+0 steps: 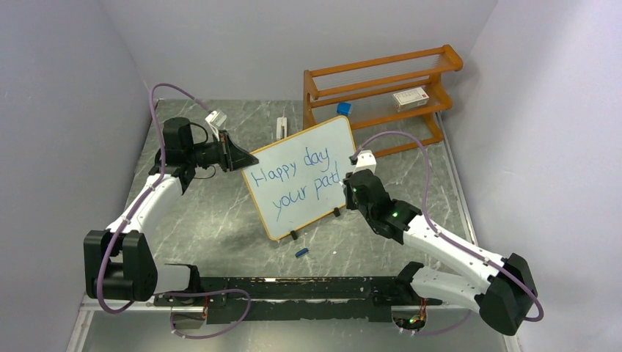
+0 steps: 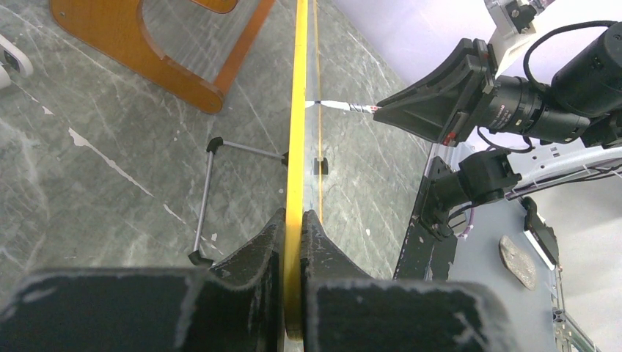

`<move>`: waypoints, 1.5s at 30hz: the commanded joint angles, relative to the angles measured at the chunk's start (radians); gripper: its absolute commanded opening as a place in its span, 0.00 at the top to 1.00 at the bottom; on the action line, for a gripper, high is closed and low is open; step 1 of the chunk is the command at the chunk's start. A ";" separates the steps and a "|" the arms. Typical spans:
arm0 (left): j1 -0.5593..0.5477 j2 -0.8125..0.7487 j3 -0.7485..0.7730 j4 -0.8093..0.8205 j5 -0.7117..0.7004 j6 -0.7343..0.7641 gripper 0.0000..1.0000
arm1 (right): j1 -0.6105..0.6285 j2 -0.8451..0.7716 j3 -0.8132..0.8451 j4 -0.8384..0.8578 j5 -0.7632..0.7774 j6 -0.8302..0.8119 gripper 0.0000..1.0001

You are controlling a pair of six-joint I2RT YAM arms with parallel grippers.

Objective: Write a sentence on the whiteboard

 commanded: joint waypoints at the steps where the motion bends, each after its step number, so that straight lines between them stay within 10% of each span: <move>1: -0.017 0.028 -0.001 -0.057 -0.034 0.053 0.95 | -0.007 0.004 -0.019 -0.023 -0.043 0.017 1.00; 45: -0.019 0.029 0.001 -0.062 -0.037 0.058 0.95 | -0.037 -0.012 0.004 0.092 0.054 -0.025 1.00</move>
